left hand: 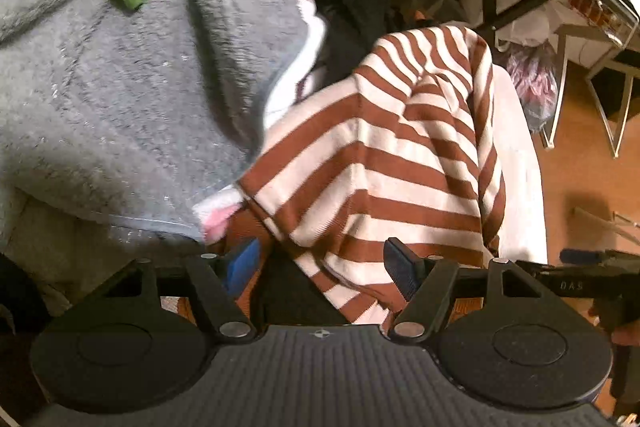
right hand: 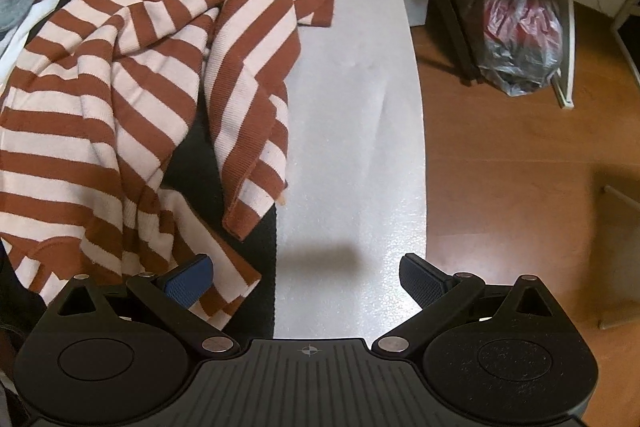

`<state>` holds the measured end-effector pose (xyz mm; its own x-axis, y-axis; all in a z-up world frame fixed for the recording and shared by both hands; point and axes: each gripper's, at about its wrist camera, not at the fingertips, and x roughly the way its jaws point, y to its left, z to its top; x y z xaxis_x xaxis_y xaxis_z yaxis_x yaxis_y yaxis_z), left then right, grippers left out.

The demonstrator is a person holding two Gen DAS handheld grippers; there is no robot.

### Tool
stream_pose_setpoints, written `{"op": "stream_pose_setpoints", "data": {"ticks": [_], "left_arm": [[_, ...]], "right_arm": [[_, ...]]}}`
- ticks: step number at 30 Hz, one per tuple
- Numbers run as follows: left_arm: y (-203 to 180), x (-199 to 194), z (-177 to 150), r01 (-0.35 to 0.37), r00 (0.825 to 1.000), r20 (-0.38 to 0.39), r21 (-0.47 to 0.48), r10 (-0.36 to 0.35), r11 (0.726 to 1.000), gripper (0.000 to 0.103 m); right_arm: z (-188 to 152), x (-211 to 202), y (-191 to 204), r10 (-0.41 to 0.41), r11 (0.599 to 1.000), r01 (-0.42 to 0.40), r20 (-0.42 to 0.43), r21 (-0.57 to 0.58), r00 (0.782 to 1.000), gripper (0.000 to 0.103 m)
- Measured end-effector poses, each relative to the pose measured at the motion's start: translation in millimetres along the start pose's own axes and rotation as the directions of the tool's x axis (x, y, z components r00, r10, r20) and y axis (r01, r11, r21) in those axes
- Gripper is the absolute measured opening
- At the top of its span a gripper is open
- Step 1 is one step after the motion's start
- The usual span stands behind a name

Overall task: Fold clothes
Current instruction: 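Move both tools toward the striped sweater on the white board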

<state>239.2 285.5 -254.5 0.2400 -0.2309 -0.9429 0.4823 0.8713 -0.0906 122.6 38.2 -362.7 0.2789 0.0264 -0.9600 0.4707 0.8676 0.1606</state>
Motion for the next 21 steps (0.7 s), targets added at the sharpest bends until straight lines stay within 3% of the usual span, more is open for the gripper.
{"op": "stream_pose_setpoints", "data": {"ticks": [11, 15, 21], "left_arm": [[-22, 8, 1, 0.037, 0.999, -0.018, 0.033, -0.036, 0.999, 0.07], [-21, 12, -11, 0.045, 0.999, -0.001, 0.038, -0.045, 0.998, 0.058], [-16, 31, -30, 0.165, 0.982, -0.088, -0.032, -0.167, 0.986, 0.054]], "right_arm": [[-11, -3, -18, -0.013, 0.999, 0.014, -0.015, 0.042, 1.0, 0.099], [-16, -4, -24, -0.014, 0.998, 0.015, -0.018, 0.054, 1.0, 0.099], [-19, -2, -28, -0.017, 0.998, 0.018, -0.024, 0.054, 1.0, 0.099]]}}
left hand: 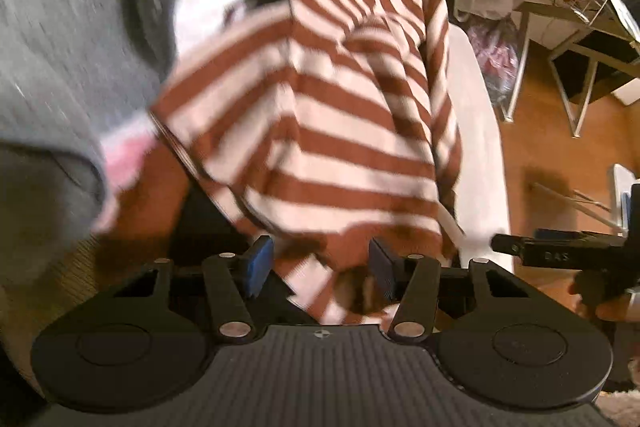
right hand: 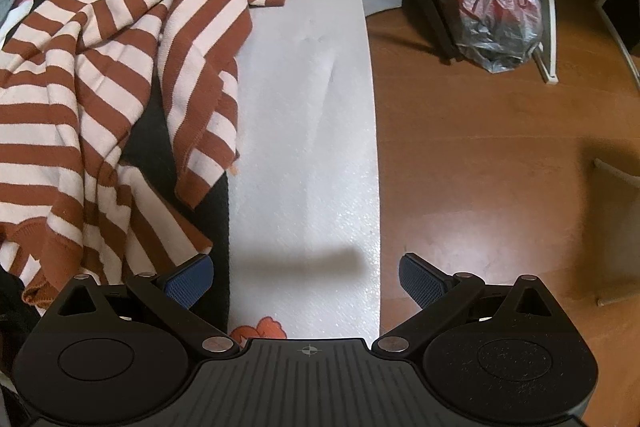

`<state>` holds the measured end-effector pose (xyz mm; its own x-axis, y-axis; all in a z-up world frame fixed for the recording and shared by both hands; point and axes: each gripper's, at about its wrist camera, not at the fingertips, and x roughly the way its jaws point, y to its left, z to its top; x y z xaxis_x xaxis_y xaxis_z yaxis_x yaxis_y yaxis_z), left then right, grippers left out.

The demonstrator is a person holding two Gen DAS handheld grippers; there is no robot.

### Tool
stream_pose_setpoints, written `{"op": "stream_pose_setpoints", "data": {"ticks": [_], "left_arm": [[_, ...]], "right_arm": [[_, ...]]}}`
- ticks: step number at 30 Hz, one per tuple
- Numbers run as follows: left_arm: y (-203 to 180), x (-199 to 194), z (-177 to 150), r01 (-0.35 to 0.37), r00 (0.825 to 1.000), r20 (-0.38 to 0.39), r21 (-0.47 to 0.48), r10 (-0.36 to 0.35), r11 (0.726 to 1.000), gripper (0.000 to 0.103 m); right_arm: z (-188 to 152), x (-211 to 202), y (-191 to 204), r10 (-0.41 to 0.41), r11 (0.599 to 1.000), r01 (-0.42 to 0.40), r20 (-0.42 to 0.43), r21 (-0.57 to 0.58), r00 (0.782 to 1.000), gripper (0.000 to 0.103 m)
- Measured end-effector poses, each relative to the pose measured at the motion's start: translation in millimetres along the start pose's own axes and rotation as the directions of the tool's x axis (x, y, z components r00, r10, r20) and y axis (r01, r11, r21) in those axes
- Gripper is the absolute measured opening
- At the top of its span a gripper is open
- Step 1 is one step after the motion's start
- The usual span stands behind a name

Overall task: Fold clothes
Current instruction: 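Move both tools toward the striped sweater on the white board, then close the left tool on the striped sweater's edge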

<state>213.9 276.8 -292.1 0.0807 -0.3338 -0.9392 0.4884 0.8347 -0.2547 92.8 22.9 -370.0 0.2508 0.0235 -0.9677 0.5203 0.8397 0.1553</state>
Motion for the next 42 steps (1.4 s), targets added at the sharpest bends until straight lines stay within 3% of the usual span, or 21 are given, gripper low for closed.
{"op": "stream_pose_setpoints", "data": {"ticks": [6, 8, 11, 13, 17, 21, 22, 23, 27, 33, 39, 42], "left_arm": [[2, 19, 5, 0.016, 1.0, 0.01, -0.091, -0.015, 0.996, 0.051], [-4, 16, 7, 0.006, 0.999, 0.046, -0.05, -0.004, 0.999, 0.041], [-16, 6, 6, 0.043, 0.994, 0.1, 0.065, -0.049, 0.997, 0.027], [-19, 5, 6, 0.057, 0.993, 0.094, 0.085, -0.064, 0.995, 0.027], [-7, 22, 8, 0.027, 0.999, 0.034, -0.006, -0.026, 1.0, 0.027], [-5, 29, 12, 0.05, 0.998, 0.05, -0.022, -0.048, 0.999, 0.027], [-6, 29, 14, 0.054, 0.997, 0.056, -0.013, -0.053, 0.998, 0.022], [-7, 26, 15, 0.066, 0.995, 0.073, -0.009, -0.065, 0.998, 0.005], [-13, -10, 29, 0.141, 0.968, 0.212, -0.007, -0.137, 0.99, 0.005], [-14, -79, 55, 0.168, 0.894, 0.42, 0.004, -0.154, 0.986, 0.005], [-5, -119, 65, 0.153, 0.846, 0.517, -0.007, -0.127, 0.988, 0.005], [-5, -126, 63, 0.142, 0.843, 0.525, -0.005, -0.118, 0.99, 0.005]], "right_arm": [[-6, 1, -2, -0.011, 1.0, 0.011, -0.011, -0.013, 1.0, 0.099], [-7, 1, -4, -0.013, 1.0, 0.013, -0.011, -0.011, 1.0, 0.099], [-8, 2, -6, -0.015, 1.0, 0.015, -0.014, -0.002, 1.0, 0.099], [-8, 3, -6, -0.015, 1.0, 0.015, -0.019, -0.002, 1.0, 0.099], [-8, 2, -1, -0.011, 1.0, 0.01, -0.015, -0.018, 1.0, 0.099], [-7, -2, 2, -0.01, 0.999, 0.01, -0.011, -0.032, 1.0, 0.099], [-7, -3, 2, -0.01, 0.999, 0.01, -0.012, -0.035, 1.0, 0.099], [-7, -4, 1, -0.009, 0.999, 0.009, -0.013, -0.036, 1.0, 0.099], [-5, -5, 3, 0.002, 0.999, -0.002, -0.018, -0.035, 1.0, 0.099], [2, -2, 19, 0.025, 0.998, -0.026, -0.021, -0.058, 0.999, 0.099], [13, -6, 49, 0.073, 0.987, -0.073, -0.003, -0.142, 0.997, 0.099], [18, -5, 57, 0.077, 0.985, -0.077, -0.007, -0.153, 0.997, 0.099]]}}
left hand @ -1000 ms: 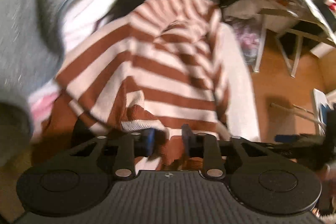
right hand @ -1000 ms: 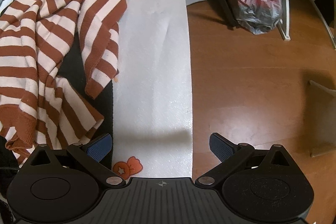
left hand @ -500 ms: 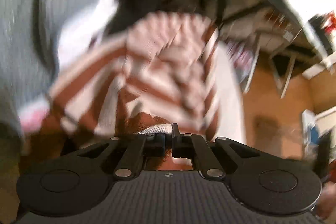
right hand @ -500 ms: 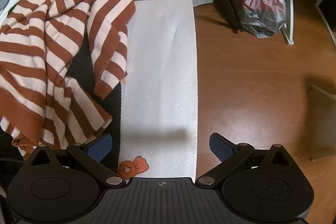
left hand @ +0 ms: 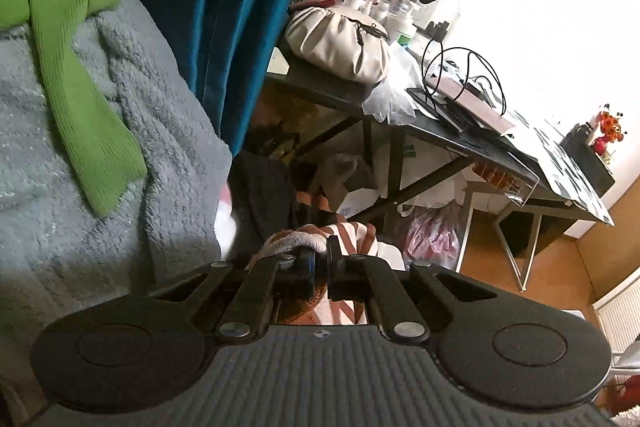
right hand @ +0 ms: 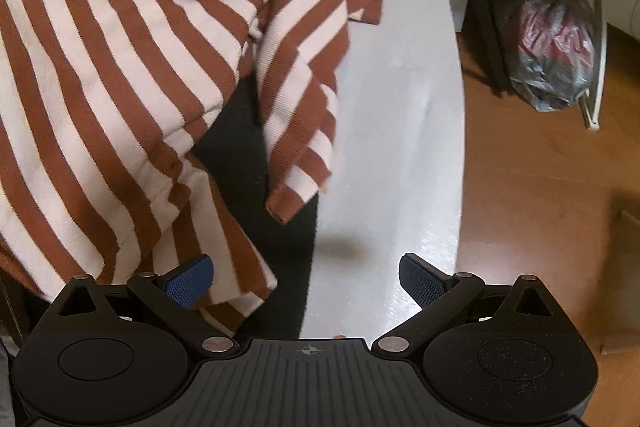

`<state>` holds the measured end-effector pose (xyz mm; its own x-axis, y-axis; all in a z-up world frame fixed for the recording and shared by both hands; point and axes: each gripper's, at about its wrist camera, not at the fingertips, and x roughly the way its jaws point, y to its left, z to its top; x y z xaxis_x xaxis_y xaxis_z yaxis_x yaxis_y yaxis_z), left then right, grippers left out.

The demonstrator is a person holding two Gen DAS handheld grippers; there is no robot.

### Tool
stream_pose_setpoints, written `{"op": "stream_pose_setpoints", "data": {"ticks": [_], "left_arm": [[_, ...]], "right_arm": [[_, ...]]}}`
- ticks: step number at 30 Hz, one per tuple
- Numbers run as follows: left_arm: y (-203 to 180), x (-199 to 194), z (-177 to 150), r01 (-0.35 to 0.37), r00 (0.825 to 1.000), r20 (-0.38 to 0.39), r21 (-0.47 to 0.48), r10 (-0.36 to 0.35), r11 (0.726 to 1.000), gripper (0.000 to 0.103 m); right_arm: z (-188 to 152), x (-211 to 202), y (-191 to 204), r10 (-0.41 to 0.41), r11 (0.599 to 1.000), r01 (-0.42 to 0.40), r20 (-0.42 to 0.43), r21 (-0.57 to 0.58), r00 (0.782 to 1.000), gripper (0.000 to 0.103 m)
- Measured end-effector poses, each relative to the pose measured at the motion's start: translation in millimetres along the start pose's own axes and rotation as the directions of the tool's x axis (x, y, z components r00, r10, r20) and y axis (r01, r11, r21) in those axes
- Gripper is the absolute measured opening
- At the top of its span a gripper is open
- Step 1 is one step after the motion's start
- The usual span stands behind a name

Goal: Fold clothes

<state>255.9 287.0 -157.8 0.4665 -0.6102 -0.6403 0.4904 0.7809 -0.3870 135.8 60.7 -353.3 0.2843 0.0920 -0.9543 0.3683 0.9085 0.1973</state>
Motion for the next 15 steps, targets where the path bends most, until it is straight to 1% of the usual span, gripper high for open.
{"op": "stream_pose_setpoints", "data": {"ticks": [5, 8, 11, 13, 15], "left_arm": [[-1, -6, 1, -0.009, 1.0, -0.004, -0.001, 0.009, 1.0, 0.005], [2, -16, 6, 0.0, 1.0, 0.012, -0.015, 0.0, 1.0, 0.005], [-1, -28, 13, 0.01, 0.999, 0.044, 0.001, -0.01, 1.0, 0.005], [-6, -37, 19, 0.03, 0.997, 0.072, 0.015, -0.031, 0.999, 0.005], [-13, -46, 24, 0.052, 0.993, 0.1, 0.034, -0.055, 0.998, 0.005]], "right_arm": [[5, 0, 10, 0.006, 1.0, -0.006, -0.002, -0.026, 1.0, 0.099], [5, 0, 17, 0.005, 0.998, -0.005, -0.001, -0.067, 1.0, 0.099], [4, 0, 22, 0.017, 0.996, -0.016, 0.001, -0.088, 1.0, 0.099], [5, -1, 25, 0.048, 0.995, -0.047, 0.009, -0.088, 0.999, 0.099], [9, -6, 29, 0.115, 0.99, -0.112, 0.029, -0.09, 0.993, 0.099]]}}
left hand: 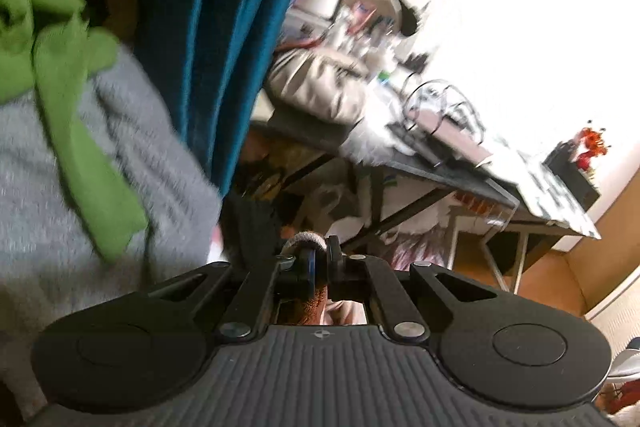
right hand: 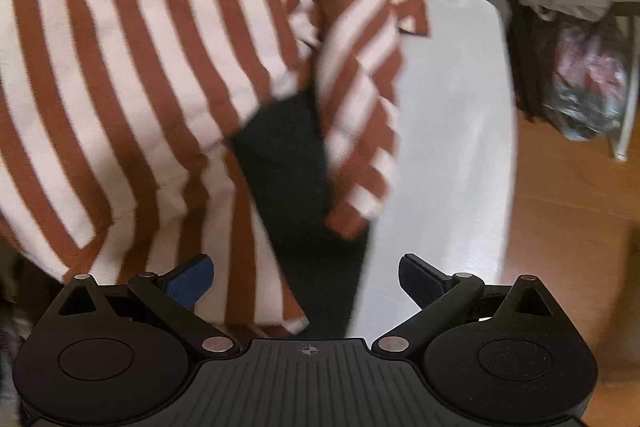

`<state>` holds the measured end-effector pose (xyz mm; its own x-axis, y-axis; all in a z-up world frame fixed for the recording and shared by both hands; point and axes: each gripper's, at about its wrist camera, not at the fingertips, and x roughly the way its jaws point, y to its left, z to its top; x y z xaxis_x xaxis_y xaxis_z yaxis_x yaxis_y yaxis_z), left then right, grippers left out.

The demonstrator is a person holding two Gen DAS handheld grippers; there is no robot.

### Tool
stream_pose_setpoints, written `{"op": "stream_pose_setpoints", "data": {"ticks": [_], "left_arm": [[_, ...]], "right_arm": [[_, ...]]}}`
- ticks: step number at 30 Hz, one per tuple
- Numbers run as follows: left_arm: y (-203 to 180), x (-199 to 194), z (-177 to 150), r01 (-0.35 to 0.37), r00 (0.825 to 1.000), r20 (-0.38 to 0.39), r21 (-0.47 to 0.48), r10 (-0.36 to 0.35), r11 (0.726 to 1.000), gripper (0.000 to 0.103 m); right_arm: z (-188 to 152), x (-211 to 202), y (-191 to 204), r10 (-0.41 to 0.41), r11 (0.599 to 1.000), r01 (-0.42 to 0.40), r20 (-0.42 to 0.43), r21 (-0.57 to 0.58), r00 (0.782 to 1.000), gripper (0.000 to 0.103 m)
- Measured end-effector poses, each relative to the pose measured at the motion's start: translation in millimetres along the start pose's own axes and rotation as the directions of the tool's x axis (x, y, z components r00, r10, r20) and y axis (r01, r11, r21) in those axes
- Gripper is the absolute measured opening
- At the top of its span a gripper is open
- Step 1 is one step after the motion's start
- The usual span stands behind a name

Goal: Fold clothes

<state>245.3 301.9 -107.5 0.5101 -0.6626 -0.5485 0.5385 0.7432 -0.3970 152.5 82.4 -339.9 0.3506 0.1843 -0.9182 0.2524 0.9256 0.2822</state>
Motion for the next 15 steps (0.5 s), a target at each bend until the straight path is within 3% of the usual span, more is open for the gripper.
{"op": "stream_pose_setpoints", "data": {"ticks": [4, 10, 15], "left_arm": [[-18, -13, 8, 0.039, 0.999, 0.031, 0.037, -0.041, 0.999, 0.005], [-44, -39, 24, 0.102, 0.99, 0.092, 0.095, -0.111, 0.99, 0.005], [-56, -64, 43, 0.132, 0.977, 0.155, 0.119, -0.149, 0.984, 0.005]], "right_arm": [[14, -4, 7, 0.076, 0.997, -0.076, 0.034, 0.012, 0.997, 0.099], [31, 1, 24, 0.07, 0.997, -0.069, 0.036, -0.034, 0.997, 0.099], [45, -11, 38, 0.112, 0.994, -0.11, 0.099, -0.03, 0.989, 0.098]]}}
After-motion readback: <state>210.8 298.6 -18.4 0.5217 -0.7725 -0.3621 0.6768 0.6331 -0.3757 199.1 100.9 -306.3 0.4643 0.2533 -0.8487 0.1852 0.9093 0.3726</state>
